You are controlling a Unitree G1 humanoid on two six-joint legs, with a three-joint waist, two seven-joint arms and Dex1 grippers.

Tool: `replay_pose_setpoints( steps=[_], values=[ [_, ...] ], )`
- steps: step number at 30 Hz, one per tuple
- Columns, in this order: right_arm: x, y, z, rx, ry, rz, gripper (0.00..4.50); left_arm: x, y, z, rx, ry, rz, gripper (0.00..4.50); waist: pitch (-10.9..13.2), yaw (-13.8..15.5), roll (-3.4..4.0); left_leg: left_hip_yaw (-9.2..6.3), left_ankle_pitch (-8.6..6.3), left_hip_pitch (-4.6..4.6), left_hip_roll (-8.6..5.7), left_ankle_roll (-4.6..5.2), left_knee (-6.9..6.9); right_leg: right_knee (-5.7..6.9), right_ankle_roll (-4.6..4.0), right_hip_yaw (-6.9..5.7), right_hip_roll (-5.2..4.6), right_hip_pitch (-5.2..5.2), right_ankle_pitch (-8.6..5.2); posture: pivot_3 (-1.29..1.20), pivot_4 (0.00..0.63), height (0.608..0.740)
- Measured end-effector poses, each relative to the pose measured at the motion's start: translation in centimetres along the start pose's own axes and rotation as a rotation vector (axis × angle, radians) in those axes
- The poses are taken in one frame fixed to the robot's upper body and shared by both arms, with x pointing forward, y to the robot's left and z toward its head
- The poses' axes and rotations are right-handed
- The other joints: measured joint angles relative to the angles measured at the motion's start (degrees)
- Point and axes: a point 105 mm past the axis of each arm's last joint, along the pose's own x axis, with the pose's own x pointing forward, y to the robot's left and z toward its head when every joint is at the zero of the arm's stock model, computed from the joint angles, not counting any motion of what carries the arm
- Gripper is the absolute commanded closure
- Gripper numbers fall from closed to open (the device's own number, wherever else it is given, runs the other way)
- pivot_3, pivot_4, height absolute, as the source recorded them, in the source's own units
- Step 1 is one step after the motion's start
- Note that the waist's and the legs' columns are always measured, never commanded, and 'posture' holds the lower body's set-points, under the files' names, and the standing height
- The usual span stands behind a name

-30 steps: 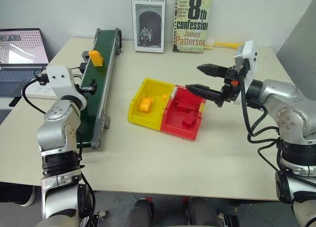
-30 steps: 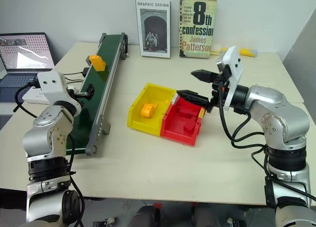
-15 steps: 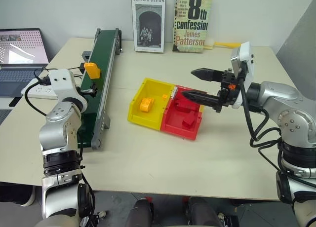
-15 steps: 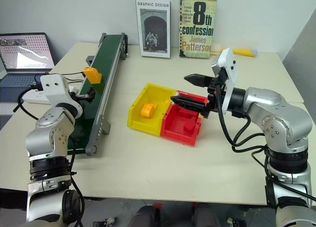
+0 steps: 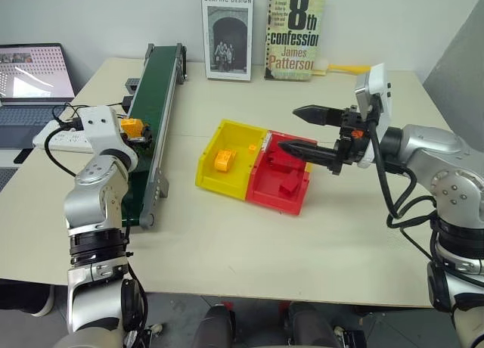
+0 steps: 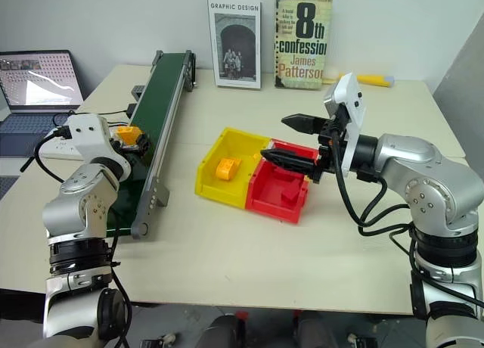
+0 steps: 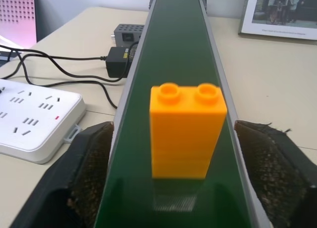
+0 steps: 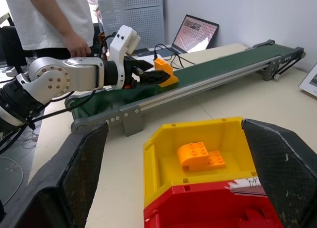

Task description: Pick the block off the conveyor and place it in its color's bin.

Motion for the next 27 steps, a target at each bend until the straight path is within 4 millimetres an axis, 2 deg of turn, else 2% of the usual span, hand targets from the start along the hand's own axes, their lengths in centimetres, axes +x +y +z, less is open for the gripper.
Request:
replay_pose_setpoints(
  steps=[10,16,18,21,23,24,27],
  values=[
    [-0.1,-0.1,0.0,-0.003,0.003,-0.004,0.0,-0.6,-0.1,-0.7,-0.017,0.046,0.008,2.92,0.0,0.0,0.0,-0.01,0.0,0.0,0.0,0.0,0.0,0.0,0.0,0.0,0.0,0.0,0.0,0.0,0.15,0.74],
    [-0.1,-0.1,0.0,-0.005,0.001,-0.007,0.0,-0.8,-0.1,-0.5,-0.021,0.048,0.003,2.96,0.0,0.01,0.0,-0.01,0.0,0.0,0.0,0.0,0.0,0.01,0.0,-0.01,0.01,0.0,0.0,0.0,0.15,0.74],
    [-0.2,-0.2,-0.1,-0.008,0.005,-0.013,0.0,-0.7,-0.3,0.4,0.0,0.029,-0.026,2.96,0.0,0.01,0.0,-0.03,0.0,-0.02,0.0,0.0,0.0,0.0,0.0,-0.03,0.01,0.0,0.0,0.0,0.15,0.74],
    [-0.6,-0.5,-0.9,-0.059,0.078,-0.046,0.0,-0.4,-2.7,2.9,0.073,-0.022,-0.163,2.96,0.0,0.4,0.0,-0.02,0.0,-0.05,-0.07,-0.01,0.0,-0.08,0.0,-0.08,0.0,0.03,0.0,0.0,0.15,0.74],
    [-0.9,-0.6,-1.2,-0.092,0.112,-0.063,0.0,-0.6,-5.0,3.7,0.113,-0.04,-0.277,2.96,0.0,0.54,0.0,-0.03,0.01,-0.08,-0.1,-0.01,0.0,-0.11,0.0,-0.07,-0.02,0.04,0.0,0.0,0.15,0.74],
    [-1.1,-0.5,-1.6,-0.101,0.133,-0.065,0.0,-1.0,-7.8,4.2,0.148,-0.053,-0.408,2.96,0.0,0.63,-0.01,-0.02,0.01,-0.08,-0.08,-0.01,0.0,-0.18,0.0,-0.04,-0.03,0.06,0.0,0.0,0.15,0.74],
    [-1.4,-0.1,-1.8,-0.134,0.165,-0.067,0.0,-2.3,-12.6,4.0,0.213,-0.045,-0.646,2.96,0.0,0.2,0.0,0.02,0.01,-0.08,-0.07,-0.01,-0.03,-0.23,0.0,0.01,-0.02,0.04,0.0,0.0,0.15,0.74]
  ],
)
